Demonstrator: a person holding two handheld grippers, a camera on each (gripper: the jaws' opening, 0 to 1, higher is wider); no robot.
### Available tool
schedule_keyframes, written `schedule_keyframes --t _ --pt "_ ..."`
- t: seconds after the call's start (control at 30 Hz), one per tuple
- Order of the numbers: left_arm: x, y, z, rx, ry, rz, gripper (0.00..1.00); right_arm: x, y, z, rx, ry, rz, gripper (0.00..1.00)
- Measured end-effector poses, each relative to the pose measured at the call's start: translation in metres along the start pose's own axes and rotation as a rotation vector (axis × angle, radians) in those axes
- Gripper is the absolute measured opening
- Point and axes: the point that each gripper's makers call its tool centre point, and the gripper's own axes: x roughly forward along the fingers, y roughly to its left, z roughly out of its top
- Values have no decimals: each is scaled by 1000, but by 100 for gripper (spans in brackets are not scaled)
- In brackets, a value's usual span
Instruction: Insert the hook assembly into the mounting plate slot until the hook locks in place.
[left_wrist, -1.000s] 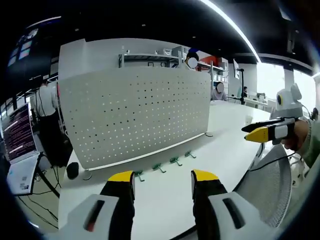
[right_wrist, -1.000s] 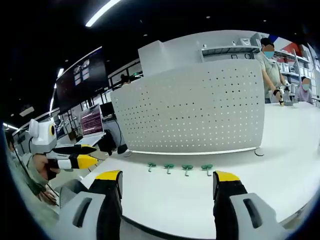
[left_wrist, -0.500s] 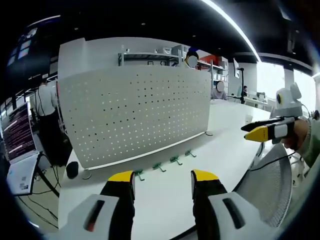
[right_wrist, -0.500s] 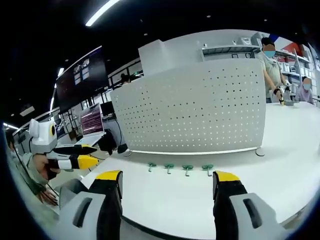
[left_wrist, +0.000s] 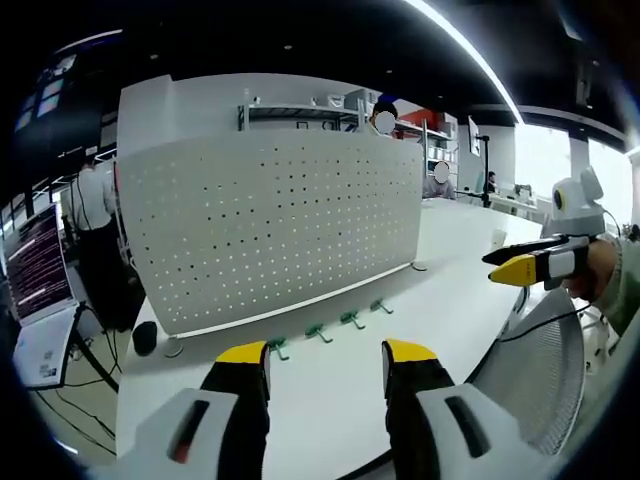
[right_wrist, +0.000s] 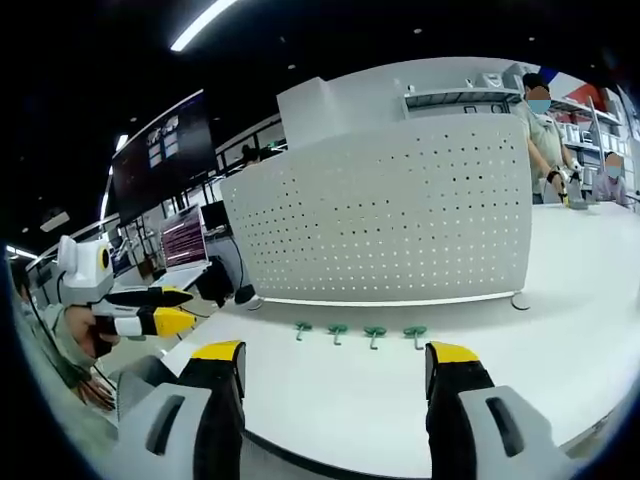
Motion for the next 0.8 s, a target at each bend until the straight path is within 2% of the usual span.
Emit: schedule_keyframes --t 0.8 --pt "-3 -5 -3 -5 -3 8 46 -9 -4 -5 3 -1 -7 71"
